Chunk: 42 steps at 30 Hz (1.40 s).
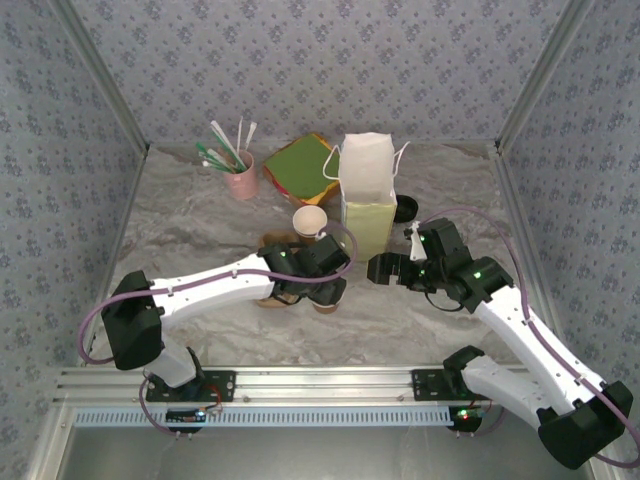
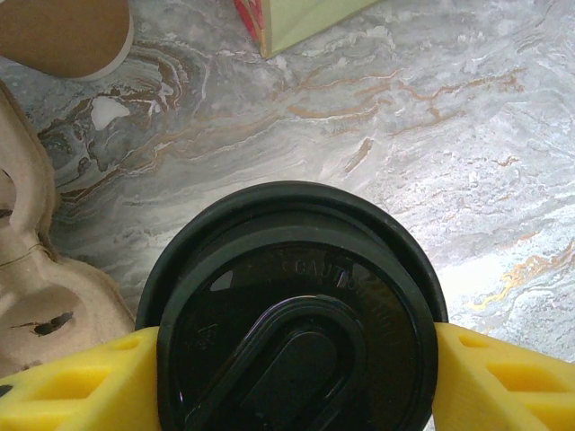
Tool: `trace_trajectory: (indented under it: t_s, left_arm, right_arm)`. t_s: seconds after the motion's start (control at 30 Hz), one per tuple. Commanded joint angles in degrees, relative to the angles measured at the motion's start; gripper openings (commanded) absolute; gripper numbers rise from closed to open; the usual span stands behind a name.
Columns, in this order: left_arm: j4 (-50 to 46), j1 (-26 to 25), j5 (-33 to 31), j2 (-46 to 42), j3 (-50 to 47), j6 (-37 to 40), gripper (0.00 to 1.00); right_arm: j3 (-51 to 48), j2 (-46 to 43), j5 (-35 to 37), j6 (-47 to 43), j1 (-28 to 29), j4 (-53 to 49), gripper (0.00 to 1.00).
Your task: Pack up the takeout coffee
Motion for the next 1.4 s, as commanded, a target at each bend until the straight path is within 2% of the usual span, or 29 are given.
trace_trajectory:
  t_s: [0.0,0.77,0.97,1.37]
  left_arm:
    - [-0.75,-0.67,0.96,0.01,0.56,-0.26,0.67]
    - [0.56,-0.72,1.63,1.80,-0.77,-0.46,0.69]
    - [0.65,-0.67,1.60,2.00,-1.05,-0.53,0.72]
    - [-0.61,-0.66,0.83,0.56,1.09,-0.44,0.85]
  right_arm:
    - [-0.42,-0.06,0.55,0.34,0.43,0.01,1.00]
    - [-0.29,-0.24,0.34,0.44,0.45,-0.25,1.00]
    - [-0.31,-0.24,0.40,0.37,0.50,-0.27,1.00]
    - [-0.60,-0.14,0.49,0.72,1.08,0.07,1.00]
